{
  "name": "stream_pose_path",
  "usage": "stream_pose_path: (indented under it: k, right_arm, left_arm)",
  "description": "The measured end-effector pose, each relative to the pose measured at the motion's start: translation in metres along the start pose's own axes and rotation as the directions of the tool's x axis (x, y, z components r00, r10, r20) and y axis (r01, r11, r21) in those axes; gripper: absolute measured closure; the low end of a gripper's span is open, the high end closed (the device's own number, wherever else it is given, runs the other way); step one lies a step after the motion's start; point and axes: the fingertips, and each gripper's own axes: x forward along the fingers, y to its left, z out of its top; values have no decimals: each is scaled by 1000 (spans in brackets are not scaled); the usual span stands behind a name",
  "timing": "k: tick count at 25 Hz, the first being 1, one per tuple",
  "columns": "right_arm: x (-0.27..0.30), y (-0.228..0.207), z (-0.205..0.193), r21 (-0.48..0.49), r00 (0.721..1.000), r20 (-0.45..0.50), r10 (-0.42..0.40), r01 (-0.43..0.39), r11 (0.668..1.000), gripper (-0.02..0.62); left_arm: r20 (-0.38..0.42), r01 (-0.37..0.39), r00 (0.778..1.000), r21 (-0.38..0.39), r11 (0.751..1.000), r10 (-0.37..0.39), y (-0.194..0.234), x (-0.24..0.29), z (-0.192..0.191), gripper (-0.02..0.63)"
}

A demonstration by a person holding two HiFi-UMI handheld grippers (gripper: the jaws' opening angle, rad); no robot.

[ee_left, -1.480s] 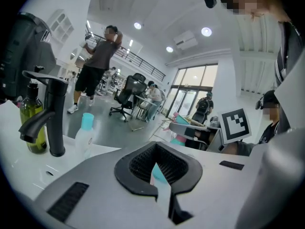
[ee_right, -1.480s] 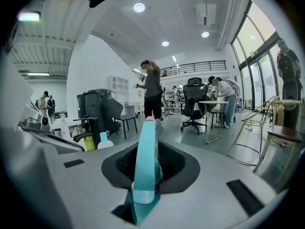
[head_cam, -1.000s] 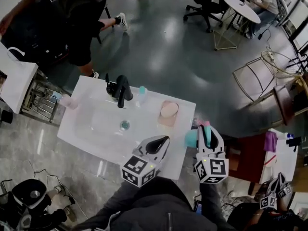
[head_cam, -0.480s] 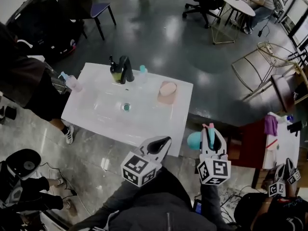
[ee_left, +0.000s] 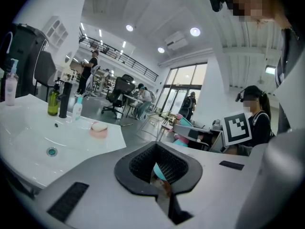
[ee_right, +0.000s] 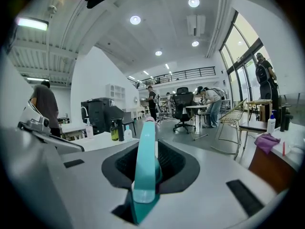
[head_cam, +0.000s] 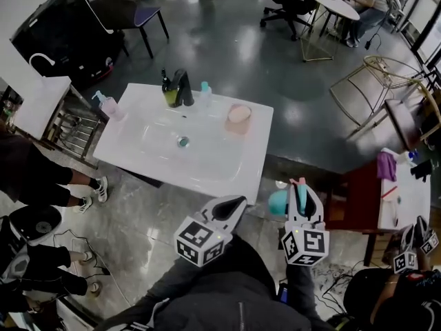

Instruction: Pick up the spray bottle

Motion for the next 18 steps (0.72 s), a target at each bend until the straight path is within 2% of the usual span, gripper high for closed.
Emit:
stream_pose_path:
  k: [10, 18]
  right_arm:
    - [-25, 8, -9, 19, 1000, 18, 5, -5, 1000, 520]
    - [-49, 10, -11, 40, 1000, 19, 3, -3, 999, 520]
  left_arm:
    - [5, -26, 1000, -4, 1000, 26, -11, -19, -11, 603]
    - [-4, -13, 1000, 2, 1000, 13, -32, -25, -14, 603]
